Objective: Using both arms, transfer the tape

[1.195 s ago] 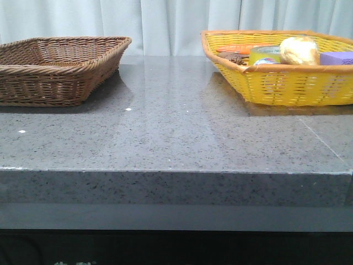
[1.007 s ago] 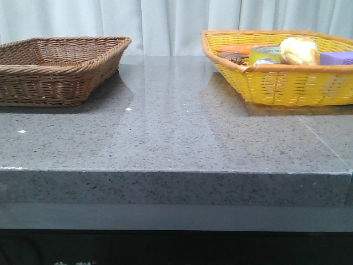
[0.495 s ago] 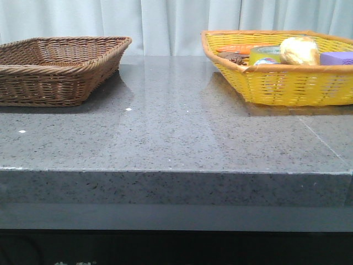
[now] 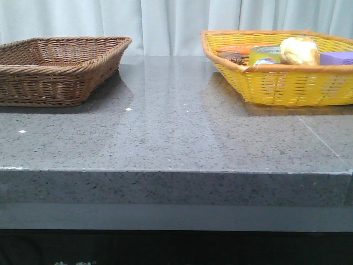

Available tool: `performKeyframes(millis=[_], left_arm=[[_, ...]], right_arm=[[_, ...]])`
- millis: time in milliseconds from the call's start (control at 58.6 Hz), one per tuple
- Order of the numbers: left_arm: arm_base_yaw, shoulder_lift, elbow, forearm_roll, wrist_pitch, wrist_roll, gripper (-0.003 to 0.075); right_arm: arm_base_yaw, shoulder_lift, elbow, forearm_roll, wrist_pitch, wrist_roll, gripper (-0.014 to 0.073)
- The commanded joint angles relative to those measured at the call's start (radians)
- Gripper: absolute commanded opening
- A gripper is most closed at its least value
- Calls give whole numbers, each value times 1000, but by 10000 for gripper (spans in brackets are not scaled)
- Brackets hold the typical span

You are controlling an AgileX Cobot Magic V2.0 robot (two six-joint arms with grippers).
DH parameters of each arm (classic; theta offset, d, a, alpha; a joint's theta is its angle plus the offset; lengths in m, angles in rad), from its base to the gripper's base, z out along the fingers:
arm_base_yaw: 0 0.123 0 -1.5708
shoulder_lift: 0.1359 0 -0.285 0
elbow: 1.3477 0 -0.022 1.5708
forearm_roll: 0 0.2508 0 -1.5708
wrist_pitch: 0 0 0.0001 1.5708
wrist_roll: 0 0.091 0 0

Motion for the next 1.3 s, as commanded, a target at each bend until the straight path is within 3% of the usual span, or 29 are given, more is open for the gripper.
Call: performKeyframes(millis=[0, 239, 512, 683, 922, 1195, 1280], left_arm=[[4, -17, 38, -9, -84, -12, -20], [4, -17, 38, -9, -90, -12, -20], [4, -17, -42, -11, -211, -12, -20], [4, 30, -210, -11, -179, -12, -20], [4, 334, -463, -11, -52, -12, -20], [4, 513, -522, -11, -63, -12, -19], [4, 515, -522, -11, -73, -12, 6]], right_arm=[[-7, -27, -26, -2, -71, -7, -78], [-7, -27, -26, -2, -71, -7, -78], [-7, -27, -83, 1, -176, -5, -78], [-7, -2, -246, 1, -68, -5, -79], [-7, 222, -498, 1, 87, -5, -79], [-7, 396, -600, 25, 120, -5, -76], [-7, 398, -600, 25, 120, -5, -18]])
